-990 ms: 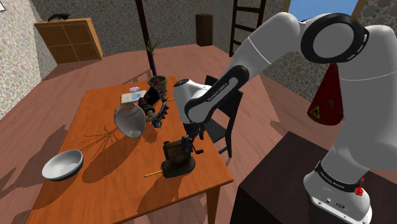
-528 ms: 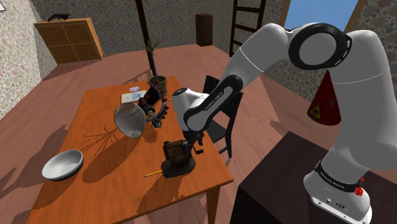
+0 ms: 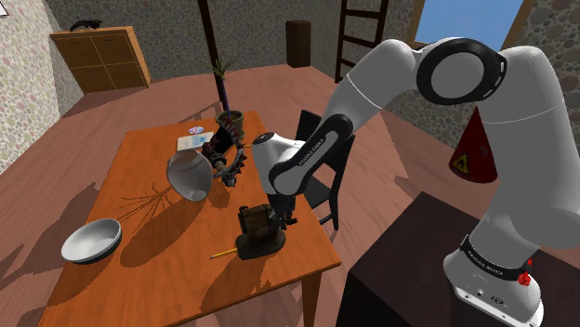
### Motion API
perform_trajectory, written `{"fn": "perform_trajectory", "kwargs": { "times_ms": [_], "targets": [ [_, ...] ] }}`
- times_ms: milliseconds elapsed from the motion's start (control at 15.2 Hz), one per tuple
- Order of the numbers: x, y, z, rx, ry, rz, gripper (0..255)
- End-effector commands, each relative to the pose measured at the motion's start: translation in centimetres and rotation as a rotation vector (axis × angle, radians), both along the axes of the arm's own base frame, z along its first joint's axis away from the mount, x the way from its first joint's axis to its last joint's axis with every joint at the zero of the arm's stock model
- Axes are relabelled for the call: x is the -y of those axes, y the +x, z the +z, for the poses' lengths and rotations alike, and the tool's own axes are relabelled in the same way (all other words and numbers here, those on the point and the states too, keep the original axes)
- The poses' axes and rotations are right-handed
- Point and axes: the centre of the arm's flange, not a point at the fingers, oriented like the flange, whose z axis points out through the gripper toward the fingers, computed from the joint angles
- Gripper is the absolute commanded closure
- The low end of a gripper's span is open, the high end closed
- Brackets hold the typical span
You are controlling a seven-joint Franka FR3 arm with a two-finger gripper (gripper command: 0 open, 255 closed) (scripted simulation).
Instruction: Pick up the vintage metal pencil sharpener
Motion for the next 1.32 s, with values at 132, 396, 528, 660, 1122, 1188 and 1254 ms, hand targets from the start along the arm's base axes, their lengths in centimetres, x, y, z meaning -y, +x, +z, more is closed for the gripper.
{"fn": "perform_trajectory", "kwargs": {
  "times_ms": [132, 396, 528, 660, 1122, 1188, 1254],
  "targets": [
    [0.1, 0.0, 0.0, 0.000, -0.001, -0.001, 255],
    [0.0, 0.0, 1.0, 0.000, -0.001, -0.001, 255],
    [0.0, 0.0, 2.1, 0.000, -0.001, -0.001, 255],
    [0.0, 0.0, 3.1, 0.000, -0.001, -0.001, 255],
    [0.0, 0.0, 6.8, 0.000, -0.001, -0.001, 255],
    [0.0, 0.0, 7.4, 0.000, -0.001, -0.001, 255],
    [0.0, 0.0, 7.9, 0.000, -0.001, -0.001, 255]
  ]
}}
